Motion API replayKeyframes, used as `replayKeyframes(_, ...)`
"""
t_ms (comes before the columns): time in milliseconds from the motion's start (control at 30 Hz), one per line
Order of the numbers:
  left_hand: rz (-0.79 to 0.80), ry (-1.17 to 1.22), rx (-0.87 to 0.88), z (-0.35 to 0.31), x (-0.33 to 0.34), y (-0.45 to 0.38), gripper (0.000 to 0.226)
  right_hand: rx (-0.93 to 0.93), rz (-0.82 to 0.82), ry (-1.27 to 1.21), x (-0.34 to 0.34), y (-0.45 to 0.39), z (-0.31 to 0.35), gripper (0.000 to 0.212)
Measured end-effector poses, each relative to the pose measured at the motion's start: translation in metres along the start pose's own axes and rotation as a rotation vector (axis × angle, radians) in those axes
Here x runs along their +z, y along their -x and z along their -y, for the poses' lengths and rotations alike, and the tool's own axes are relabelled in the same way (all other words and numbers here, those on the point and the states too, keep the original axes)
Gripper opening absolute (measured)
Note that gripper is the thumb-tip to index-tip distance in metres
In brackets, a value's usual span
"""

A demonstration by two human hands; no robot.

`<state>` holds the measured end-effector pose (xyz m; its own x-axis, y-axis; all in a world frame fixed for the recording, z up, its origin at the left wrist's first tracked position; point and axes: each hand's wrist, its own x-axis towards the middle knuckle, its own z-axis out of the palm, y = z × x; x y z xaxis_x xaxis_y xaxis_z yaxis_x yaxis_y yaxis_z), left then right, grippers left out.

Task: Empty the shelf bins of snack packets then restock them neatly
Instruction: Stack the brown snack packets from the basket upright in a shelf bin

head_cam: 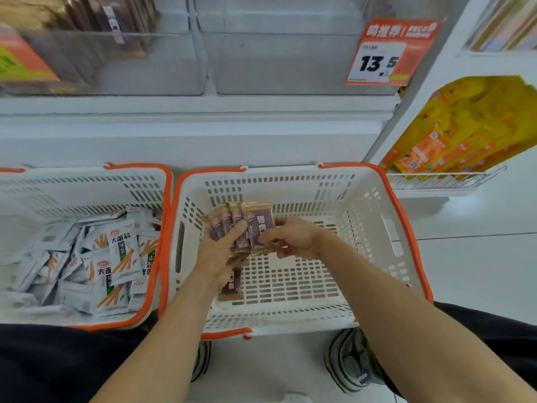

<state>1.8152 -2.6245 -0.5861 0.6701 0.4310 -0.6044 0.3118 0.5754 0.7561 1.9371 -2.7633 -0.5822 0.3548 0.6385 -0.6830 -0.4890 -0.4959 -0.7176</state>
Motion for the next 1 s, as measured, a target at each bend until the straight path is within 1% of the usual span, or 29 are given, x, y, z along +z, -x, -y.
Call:
replayKeyframes(100,0.045,-0.048,0.079,-0.013,-0.001,0.007,0.064,-0.073,0.027,0.062,0.017,0.009,0.013,0.025)
replayKeyframes(200,0.086,-0.107,0.143,-0.025,-0.003,0.011,0.062,-0.146,0.081,0.025,0.027,0.016,0.026,0.027)
replayKeyframes(267,0.088,-0.128,0.158,-0.033,-0.004,0.01,0.063,-0.181,0.132,-0.052,0.032,0.021,0.035,0.031)
replayKeyframes(300,0.079,-0.144,0.16,-0.039,-0.003,0.012,0.067,-0.202,0.166,-0.103,0.034,0.023,0.039,0.034)
replayKeyframes(367,0.064,-0.21,0.177,-0.051,0.0,0.015,0.088,-0.239,0.208,-0.197,0.039,0.024,0.048,0.035)
replayKeyframes(400,0.053,-0.265,0.202,-0.058,0.001,0.016,0.097,-0.244,0.22,-0.234,0.041,0.026,0.053,0.036)
replayKeyframes(433,0.052,-0.317,0.241,-0.066,0.003,0.019,0.098,-0.244,0.225,-0.262,0.043,0.025,0.058,0.041)
replayKeyframes(500,0.05,-0.451,0.294,-0.089,0.008,0.028,0.09,-0.257,0.21,-0.239,0.044,0.026,0.07,0.054)
replayKeyframes(533,0.038,-0.535,0.302,-0.101,0.009,0.029,0.093,-0.281,0.201,-0.2,0.045,0.028,0.078,0.054)
replayKeyframes(600,0.025,-0.709,0.345,-0.131,0.007,0.034,0.104,-0.356,0.186,-0.1,0.05,0.035,0.097,0.046)
replayKeyframes(667,0.085,-0.867,0.388,-0.162,0.005,0.039,0.097,-0.468,0.197,0.036,0.056,0.044,0.118,0.039)
replayKeyframes(700,0.131,-0.919,0.413,-0.176,0.003,0.042,0.086,-0.515,0.205,0.115,0.059,0.047,0.128,0.035)
replayKeyframes(767,0.192,-0.986,0.451,-0.206,-0.001,0.055,0.06,-0.561,0.16,0.192,0.064,0.052,0.147,0.032)
replayKeyframes(800,0.216,-1.003,0.463,-0.221,-0.005,0.063,0.058,-0.6,0.123,0.195,0.068,0.054,0.155,0.038)
replayKeyframes(867,0.271,-1.003,0.508,-0.245,-0.015,0.073,0.064,-0.687,0.025,0.231,0.078,0.049,0.17,0.061)
replayKeyframes(900,0.278,-1.019,0.536,-0.254,-0.022,0.074,0.065,-0.73,-0.01,0.255,0.083,0.046,0.177,0.069)
replayKeyframes(1000,0.277,-1.092,0.673,-0.284,-0.037,0.071,0.064,-0.882,-0.122,0.308,0.098,0.04,0.204,0.076)
